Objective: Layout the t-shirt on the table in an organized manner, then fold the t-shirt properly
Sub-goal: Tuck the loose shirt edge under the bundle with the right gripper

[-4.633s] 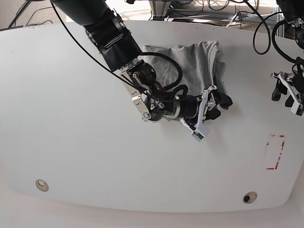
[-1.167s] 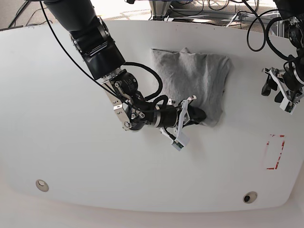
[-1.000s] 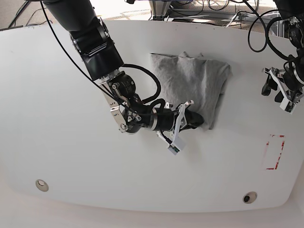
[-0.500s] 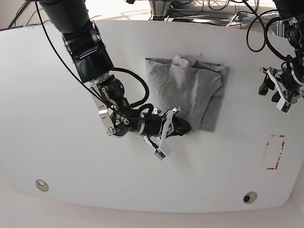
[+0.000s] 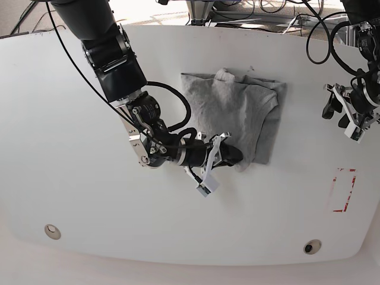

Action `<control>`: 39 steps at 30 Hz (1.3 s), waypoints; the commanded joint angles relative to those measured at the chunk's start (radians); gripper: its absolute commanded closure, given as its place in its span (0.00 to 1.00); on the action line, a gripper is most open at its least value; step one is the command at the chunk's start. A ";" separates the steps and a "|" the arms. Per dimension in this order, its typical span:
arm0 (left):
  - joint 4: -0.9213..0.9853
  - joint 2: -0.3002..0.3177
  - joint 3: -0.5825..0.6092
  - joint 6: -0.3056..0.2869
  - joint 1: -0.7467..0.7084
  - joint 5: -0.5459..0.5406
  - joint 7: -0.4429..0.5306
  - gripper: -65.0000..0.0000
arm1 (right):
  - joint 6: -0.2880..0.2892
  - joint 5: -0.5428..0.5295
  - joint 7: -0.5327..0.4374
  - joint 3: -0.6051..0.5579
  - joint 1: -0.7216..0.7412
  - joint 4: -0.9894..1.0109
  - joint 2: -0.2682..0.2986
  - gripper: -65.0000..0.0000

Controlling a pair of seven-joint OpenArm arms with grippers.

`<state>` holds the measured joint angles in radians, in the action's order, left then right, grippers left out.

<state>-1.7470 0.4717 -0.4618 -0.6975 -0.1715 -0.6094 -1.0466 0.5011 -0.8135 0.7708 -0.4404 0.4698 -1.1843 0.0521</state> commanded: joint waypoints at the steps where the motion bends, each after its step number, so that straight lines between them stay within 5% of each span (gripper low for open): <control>1: -0.014 0.020 -0.009 -0.001 0.011 -0.013 0.024 0.54 | 0.012 -0.027 -0.023 0.002 0.034 -0.022 -0.013 1.00; 12: -0.014 0.020 -0.009 -0.001 0.011 -0.013 0.024 0.54 | 0.009 -0.014 -0.029 -0.001 0.036 0.082 -0.044 0.97; 20: -0.021 0.022 -0.009 -0.001 0.011 -0.016 0.024 0.53 | 0.008 0.151 -0.027 0.002 0.036 0.128 -0.080 0.32; 25: -0.041 0.019 -0.009 -0.001 0.013 -0.048 0.024 0.53 | 0.008 0.151 -0.021 0.002 0.011 -0.027 -0.071 0.05; 39: -0.100 -0.066 0.079 -0.001 0.080 -0.105 0.024 0.54 | 0.008 0.154 -0.021 0.004 -0.009 -0.302 0.047 0.00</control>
<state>-1.8313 0.3889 -0.4133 -0.6971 -0.1200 -0.6971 -1.0473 0.5053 -0.6430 0.7673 -0.4427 0.4385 -1.4605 0.0860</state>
